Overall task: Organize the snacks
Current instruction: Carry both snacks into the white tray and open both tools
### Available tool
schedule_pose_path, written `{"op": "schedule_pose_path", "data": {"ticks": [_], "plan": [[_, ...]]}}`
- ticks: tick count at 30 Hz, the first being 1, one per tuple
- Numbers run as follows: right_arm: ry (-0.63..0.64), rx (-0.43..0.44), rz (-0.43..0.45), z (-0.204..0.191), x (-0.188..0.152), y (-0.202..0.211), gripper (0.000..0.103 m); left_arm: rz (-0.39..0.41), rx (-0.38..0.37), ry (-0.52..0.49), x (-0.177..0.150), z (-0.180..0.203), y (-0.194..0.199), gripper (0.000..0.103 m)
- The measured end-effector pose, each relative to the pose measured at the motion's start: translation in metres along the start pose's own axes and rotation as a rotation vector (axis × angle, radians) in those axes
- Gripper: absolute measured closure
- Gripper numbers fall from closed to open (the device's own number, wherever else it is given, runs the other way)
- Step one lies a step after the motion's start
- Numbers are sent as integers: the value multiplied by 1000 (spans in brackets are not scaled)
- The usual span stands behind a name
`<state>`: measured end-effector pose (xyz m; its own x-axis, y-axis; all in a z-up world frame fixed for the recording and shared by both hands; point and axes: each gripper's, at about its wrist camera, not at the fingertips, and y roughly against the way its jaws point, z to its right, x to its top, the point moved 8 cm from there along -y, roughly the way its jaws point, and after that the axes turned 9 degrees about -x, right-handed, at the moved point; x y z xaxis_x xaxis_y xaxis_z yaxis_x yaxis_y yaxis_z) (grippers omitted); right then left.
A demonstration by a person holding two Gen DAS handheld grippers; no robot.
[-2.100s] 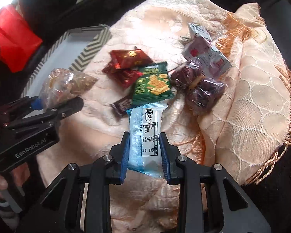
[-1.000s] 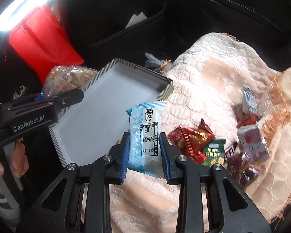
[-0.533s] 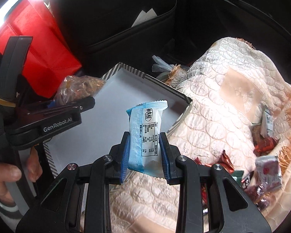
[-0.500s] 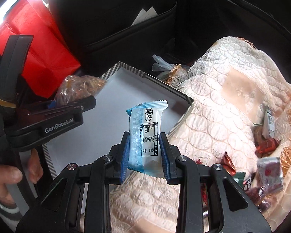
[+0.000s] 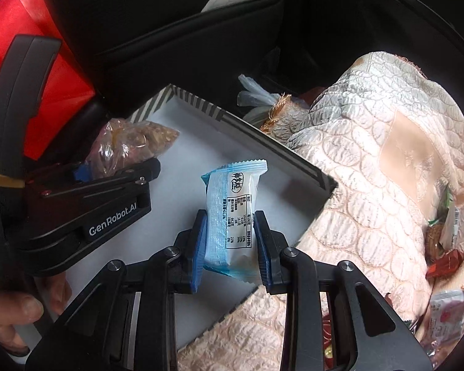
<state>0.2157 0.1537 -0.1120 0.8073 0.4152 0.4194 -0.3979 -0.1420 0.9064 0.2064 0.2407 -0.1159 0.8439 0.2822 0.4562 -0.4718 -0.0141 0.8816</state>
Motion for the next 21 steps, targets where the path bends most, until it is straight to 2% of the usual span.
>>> {"op": "schedule_pose_path", "data": {"ticks": [12, 16, 18, 21], "plan": [[12, -29, -15, -3, -1, -20, 75, -22, 12, -2, -4, -3, -15, 53], [26, -23, -20, -7, -2, -21, 74, -25, 7, 1, -3, 0, -19, 50], [28, -22, -17, -8, -2, -21, 72, -28, 2, 10, -3, -1, -20, 46], [34, -24, -17, -8, -3, -19, 72, -35, -8, 26, -5, -3, -21, 34]]}}
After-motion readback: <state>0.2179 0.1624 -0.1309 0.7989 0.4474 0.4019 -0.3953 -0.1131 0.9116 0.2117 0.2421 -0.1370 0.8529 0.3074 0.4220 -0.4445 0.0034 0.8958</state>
